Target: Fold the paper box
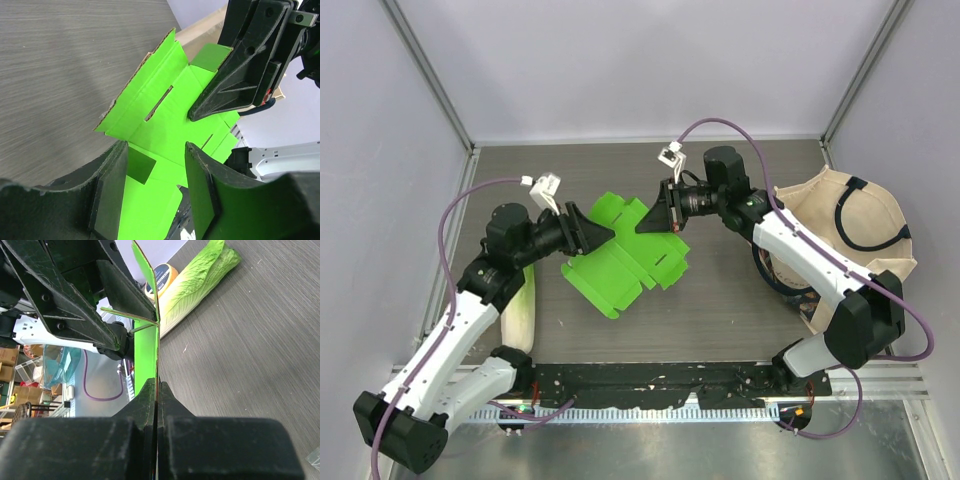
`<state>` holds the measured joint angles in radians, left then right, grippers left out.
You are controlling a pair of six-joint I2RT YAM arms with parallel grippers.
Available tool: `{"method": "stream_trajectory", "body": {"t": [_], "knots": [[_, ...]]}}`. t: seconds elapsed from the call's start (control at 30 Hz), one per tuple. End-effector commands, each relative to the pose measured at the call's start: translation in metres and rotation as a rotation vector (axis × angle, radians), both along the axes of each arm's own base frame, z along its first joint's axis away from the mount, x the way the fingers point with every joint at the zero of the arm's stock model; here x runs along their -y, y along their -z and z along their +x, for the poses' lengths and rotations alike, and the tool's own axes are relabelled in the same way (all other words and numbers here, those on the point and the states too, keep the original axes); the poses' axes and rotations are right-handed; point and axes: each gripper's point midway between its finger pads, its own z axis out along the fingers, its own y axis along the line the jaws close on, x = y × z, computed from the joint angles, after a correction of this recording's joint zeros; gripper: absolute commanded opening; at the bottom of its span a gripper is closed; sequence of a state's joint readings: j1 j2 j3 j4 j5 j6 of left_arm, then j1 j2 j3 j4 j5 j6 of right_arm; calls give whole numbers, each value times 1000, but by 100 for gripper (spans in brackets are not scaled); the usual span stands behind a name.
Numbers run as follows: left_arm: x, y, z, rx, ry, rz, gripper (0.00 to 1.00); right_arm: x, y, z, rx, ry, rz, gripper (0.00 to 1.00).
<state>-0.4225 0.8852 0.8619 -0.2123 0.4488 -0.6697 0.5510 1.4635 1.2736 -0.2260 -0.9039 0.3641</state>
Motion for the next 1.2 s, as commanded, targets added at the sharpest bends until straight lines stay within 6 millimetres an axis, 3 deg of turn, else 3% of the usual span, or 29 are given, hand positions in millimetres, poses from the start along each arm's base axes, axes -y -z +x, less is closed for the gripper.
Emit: {"method": "stream_trajectory", "body": {"t": [0.0, 0.07, 0.2, 0.23, 0.33, 0.43, 0.5, 0.53, 0.57, 0.73, 0.8, 0.83, 0.93, 0.97, 1.03, 1.17], "knots": [[15, -14, -8, 14, 80, -99, 53, -4, -31, -2, 76, -15, 99, 0], [19, -6, -8, -13, 96, -108, 54, -4, -33, -4, 81, -17, 113, 0], [11, -13, -8, 38, 77, -50, 57, 0, -15, 1, 123, -11, 46, 0], [7, -27, -7, 75, 61, -36, 60, 6, 0, -2, 94, -7, -19, 0], [-14, -31, -1, 123, -33, 80, 70, 18, 25, 13, 143, 49, -160, 0], [-32, -18, 11, 111, -143, 165, 70, 22, 45, 20, 164, 42, -246, 0], [-36, -15, 23, 123, -202, 163, 62, 21, 57, 23, 164, 33, -258, 0], [-36, -2, 26, 109, -208, 169, 57, 18, 61, 25, 178, 31, -260, 0], [-33, -7, 31, 148, -209, 145, 57, 16, 65, 25, 174, 30, -272, 0], [-25, 31, 40, 68, -211, 117, 56, -1, 119, 34, 204, 41, -474, 0], [-13, 29, 41, 92, -174, 57, 57, -8, 134, 32, 214, 55, -531, 0], [-12, 48, 41, 51, -172, 73, 57, -12, 143, 33, 218, 55, -549, 0], [-8, 58, 43, 87, -176, 119, 43, -16, 159, 31, 231, 54, -576, 0], [-14, 61, 48, 125, -217, 167, 43, -18, 161, 29, 227, 38, -571, 0], [-12, 75, 45, 153, -217, 212, 43, -16, 170, 27, 228, 21, -592, 0], [-4, 83, 44, 206, -193, 220, 44, -14, 181, 25, 234, -12, -619, 0]]}}
